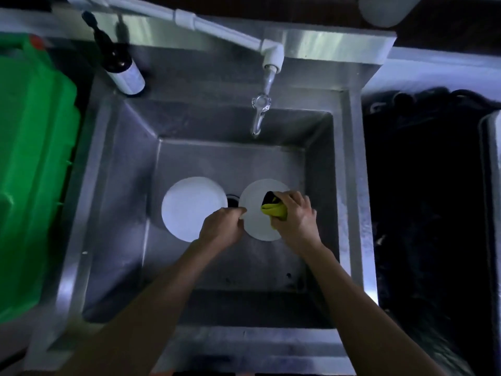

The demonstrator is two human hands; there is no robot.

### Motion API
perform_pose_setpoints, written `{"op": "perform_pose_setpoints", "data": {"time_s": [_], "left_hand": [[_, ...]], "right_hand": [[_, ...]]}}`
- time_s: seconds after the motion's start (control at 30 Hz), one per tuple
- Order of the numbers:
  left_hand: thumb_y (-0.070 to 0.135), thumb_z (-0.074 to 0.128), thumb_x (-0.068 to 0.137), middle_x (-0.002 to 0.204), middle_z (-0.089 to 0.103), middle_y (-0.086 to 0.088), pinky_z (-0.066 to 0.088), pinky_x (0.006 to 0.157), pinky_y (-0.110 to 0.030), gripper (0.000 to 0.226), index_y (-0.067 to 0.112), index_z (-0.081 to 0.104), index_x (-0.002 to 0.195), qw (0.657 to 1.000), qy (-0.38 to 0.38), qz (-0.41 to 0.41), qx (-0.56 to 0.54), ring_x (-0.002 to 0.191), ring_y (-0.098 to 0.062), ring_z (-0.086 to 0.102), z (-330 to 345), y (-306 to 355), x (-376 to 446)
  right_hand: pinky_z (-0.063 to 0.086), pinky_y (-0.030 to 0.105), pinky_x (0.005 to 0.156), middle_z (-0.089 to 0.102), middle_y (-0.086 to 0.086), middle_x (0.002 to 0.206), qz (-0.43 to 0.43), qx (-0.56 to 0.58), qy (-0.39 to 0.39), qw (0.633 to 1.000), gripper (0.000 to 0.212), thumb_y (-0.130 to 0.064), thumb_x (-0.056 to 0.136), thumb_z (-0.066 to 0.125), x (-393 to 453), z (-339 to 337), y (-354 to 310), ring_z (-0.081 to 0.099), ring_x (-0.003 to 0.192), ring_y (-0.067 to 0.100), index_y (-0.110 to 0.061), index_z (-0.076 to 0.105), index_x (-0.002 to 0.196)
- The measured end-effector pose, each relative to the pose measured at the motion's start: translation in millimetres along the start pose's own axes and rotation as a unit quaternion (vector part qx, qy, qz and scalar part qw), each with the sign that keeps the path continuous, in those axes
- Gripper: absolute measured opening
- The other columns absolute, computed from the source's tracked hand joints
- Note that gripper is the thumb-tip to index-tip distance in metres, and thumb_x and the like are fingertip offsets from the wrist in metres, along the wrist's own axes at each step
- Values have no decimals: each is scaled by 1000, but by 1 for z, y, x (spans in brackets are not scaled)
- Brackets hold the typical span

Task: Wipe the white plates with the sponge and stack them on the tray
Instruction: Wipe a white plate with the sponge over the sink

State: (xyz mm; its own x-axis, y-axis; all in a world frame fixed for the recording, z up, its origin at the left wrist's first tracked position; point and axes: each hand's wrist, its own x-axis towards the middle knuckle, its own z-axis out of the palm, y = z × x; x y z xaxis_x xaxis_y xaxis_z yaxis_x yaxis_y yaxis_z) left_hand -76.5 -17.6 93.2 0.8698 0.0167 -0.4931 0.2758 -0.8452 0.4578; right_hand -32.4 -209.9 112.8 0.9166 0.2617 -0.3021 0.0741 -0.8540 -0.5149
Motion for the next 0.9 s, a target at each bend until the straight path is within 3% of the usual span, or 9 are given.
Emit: {"op": "perform_pose_setpoints", "data": {"time_s": [0.2, 0.37, 0.47, 0.57, 0.67, 0.8, 0.9], "left_hand": [[22, 52, 99, 127, 68, -12, 54, 91, -44, 45, 21, 55, 144, 996, -23, -51, -71, 113, -34, 63, 45, -11, 39], [17, 57, 98, 136, 60, -18, 49, 99, -44, 54, 10, 46, 150, 981, -31, -125, -147, 123, -38, 56, 75, -19, 68], [14, 57, 97, 134, 58, -20, 47, 96, -41, 49, 4, 48, 145, 977, -45, -139, -155, 122, -39, 55, 89, -24, 80], [15, 59, 99, 146, 49, -24, 40, 106, -38, 56, -2, 42, 149, 968, -53, -175, -174, 132, -39, 49, 99, -25, 87], [21, 59, 101, 160, 38, -16, 30, 116, -33, 62, 3, 34, 155, 955, -52, -208, -206, 145, -32, 38, 104, -23, 92], [20, 58, 99, 155, 46, -13, 33, 110, -31, 57, 8, 43, 153, 936, 1, -250, -248, 140, -31, 43, 109, -24, 94], [17, 60, 94, 145, 56, -9, 39, 95, -29, 53, 12, 51, 147, 926, 37, -264, -269, 130, -31, 53, 109, -21, 93]], "right_hand": [[47, 47, 91, 49, 3, 131, 4, -11, -53, 999, 56, -19, 78, 72, 38, 39, 39, 39, 120, 27, -24, 57, 132], [44, 53, 98, 48, 4, 133, 19, 5, -76, 997, 54, -16, 75, 72, 61, 57, 60, 38, 124, 32, -20, 60, 127], [40, 55, 103, 43, 3, 145, 15, 1, -63, 998, 56, -15, 72, 73, 67, 61, 68, 33, 133, 33, -18, 60, 127], [36, 56, 108, 37, 2, 152, 17, -4, -44, 999, 56, -15, 74, 74, 68, 64, 71, 27, 141, 29, -20, 59, 127], [33, 54, 110, 40, 3, 150, 28, -5, -37, 999, 56, -16, 76, 73, 69, 66, 73, 30, 141, 28, -19, 57, 130], [42, 52, 100, 56, 5, 133, 24, 16, -35, 999, 49, -13, 75, 71, 68, 67, 75, 46, 127, 31, -14, 62, 122], [47, 53, 93, 62, 6, 122, 37, 47, -54, 997, 45, -13, 77, 69, 66, 67, 77, 54, 117, 32, -14, 61, 121]]}}
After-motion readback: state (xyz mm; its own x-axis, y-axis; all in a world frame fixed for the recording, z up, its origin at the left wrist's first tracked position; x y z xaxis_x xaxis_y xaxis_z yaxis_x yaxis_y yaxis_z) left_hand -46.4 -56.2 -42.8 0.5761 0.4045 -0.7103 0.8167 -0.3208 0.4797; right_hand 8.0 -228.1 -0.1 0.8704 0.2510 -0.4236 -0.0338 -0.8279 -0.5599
